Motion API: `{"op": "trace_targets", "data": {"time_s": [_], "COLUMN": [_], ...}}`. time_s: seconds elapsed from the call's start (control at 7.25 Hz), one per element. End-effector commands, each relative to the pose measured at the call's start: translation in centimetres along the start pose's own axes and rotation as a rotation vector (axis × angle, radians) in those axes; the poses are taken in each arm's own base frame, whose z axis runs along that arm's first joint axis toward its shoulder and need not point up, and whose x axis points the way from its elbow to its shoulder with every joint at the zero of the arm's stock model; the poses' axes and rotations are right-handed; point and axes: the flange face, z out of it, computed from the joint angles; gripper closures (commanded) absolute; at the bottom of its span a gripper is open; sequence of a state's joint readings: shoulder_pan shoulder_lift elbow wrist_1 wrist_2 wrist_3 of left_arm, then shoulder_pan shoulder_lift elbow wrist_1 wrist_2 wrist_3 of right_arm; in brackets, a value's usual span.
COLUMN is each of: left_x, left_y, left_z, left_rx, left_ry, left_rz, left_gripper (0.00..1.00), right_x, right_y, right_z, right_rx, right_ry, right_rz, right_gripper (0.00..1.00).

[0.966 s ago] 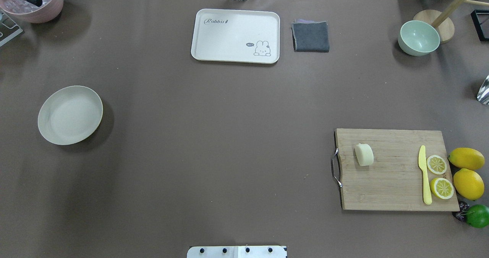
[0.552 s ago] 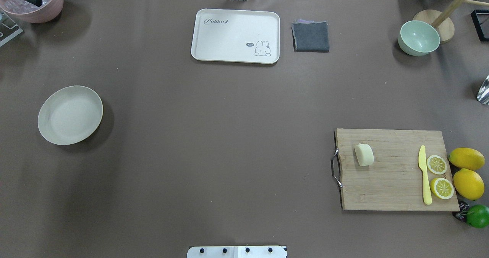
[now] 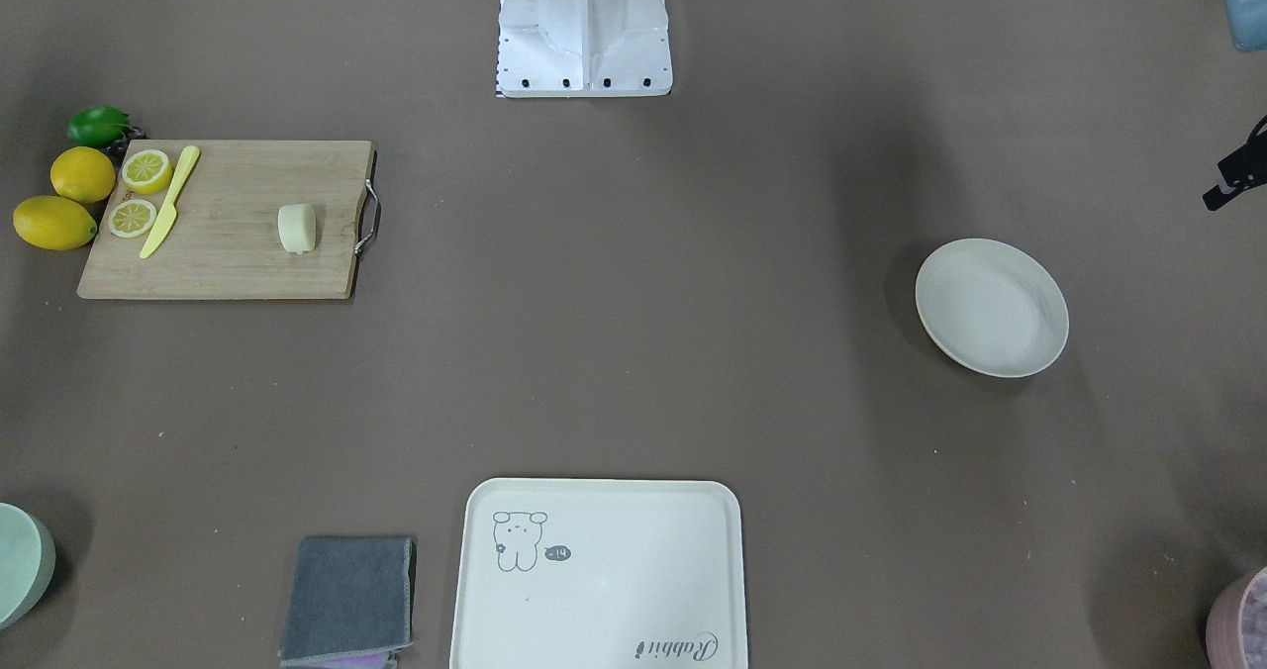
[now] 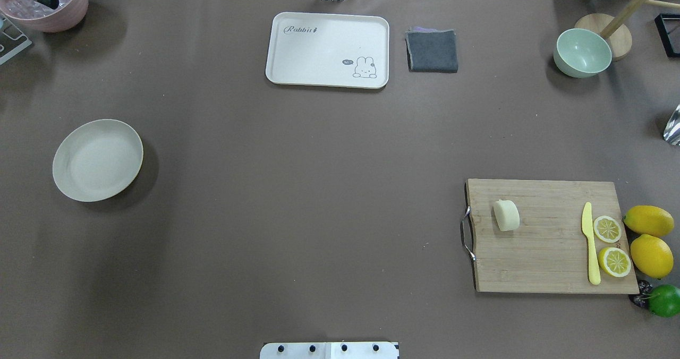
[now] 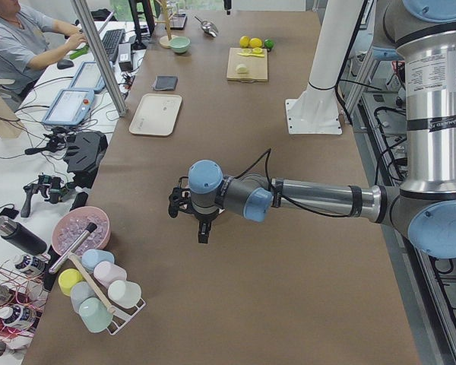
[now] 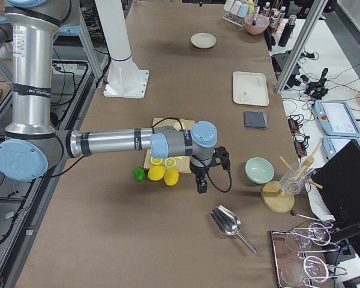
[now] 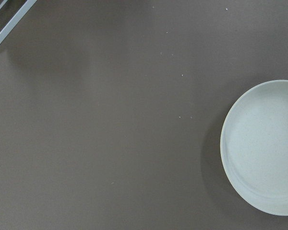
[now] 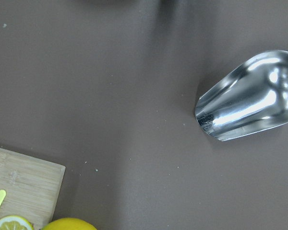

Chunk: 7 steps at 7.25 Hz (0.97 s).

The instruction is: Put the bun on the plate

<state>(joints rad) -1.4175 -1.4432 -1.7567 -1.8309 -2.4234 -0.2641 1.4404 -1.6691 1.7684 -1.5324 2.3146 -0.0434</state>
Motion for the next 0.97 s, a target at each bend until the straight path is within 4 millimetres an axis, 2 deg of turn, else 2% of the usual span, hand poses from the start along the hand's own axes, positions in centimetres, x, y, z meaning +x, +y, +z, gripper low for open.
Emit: {"op": "trace_targets", "data": {"time_s": [0.0,0.28,0.55,0.83], "left_x": [0.4,0.9,0.5,1.0], "left_y": [0.0,-0.5,0.0,0.1], "left_z": [-0.3,-0.5,0.1,1.3], "left_rx": [0.032,0.059,0.044,0.018], "left_ry": [0.009,0.022,0.017,0.018], "left_rz": [0.045,0.075,0.069,0.07], "left_gripper": [0.03,0.03,0.02,0.02], "right_x": [-0.1,-0.1,-0.1,-0.2], "right_y": [0.1,0.1,0.1,0.2], "right_z": [0.0,0.0,0.1,0.3], "right_rx": [0.0,0.0,-0.001,-0.006], "right_ry": [-0.011,-0.011,-0.013,-0.028], "right_rz": [0.001,-0.002,-0.003,0.006], "right_gripper": [0.0,0.0,0.0,0.0]}}
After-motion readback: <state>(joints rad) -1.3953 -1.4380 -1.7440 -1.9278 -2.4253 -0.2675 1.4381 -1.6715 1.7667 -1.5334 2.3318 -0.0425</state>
